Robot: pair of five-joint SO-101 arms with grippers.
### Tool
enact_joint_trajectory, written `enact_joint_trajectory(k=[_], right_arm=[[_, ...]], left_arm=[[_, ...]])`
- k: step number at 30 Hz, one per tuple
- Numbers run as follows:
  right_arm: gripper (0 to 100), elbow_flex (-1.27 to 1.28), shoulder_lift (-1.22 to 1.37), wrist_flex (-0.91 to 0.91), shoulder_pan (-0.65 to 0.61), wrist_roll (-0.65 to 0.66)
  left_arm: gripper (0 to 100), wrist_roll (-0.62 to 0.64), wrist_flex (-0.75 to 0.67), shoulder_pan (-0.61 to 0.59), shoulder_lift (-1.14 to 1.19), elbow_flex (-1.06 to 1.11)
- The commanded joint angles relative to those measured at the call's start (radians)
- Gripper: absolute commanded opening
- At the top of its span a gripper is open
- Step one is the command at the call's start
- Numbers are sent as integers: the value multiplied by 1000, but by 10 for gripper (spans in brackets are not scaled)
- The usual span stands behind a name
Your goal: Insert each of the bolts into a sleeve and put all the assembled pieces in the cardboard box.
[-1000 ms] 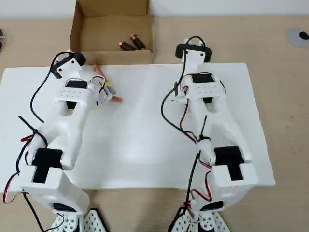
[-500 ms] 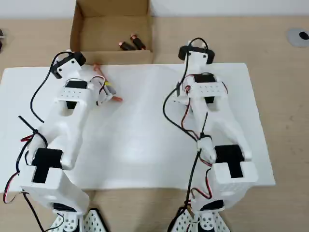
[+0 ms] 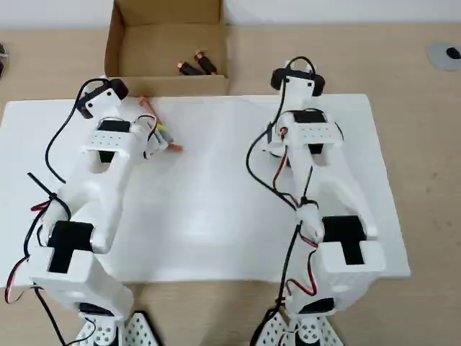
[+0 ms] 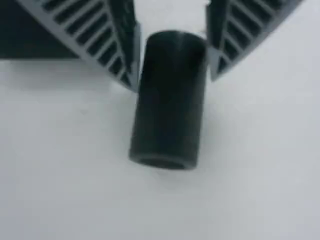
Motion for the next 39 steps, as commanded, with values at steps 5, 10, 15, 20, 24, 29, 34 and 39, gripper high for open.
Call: enact_joint_trajectory(k=[5, 10, 15, 20, 24, 29, 34, 39], right_arm=[[109, -82, 47, 35, 12, -5], [109, -219, 165, 153, 12, -5], [105, -305, 240, 215, 13, -5], [36, -309, 240, 212, 13, -5], [27, -314, 240, 210, 2, -5], [9, -321, 229, 201, -10, -5], [11, -317, 85, 244, -42, 35], [11, -286, -68, 244, -88, 147]], left_arm=[[271, -17, 20, 5, -16, -29], [271, -18, 23, 5, -16, -29], [271, -20, 23, 5, -16, -29], [271, -20, 23, 5, -16, -29], [271, -20, 23, 5, -16, -31], [271, -20, 23, 5, -16, -32], [271, -20, 25, 5, -16, -34], [271, -20, 25, 6, -16, -34]])
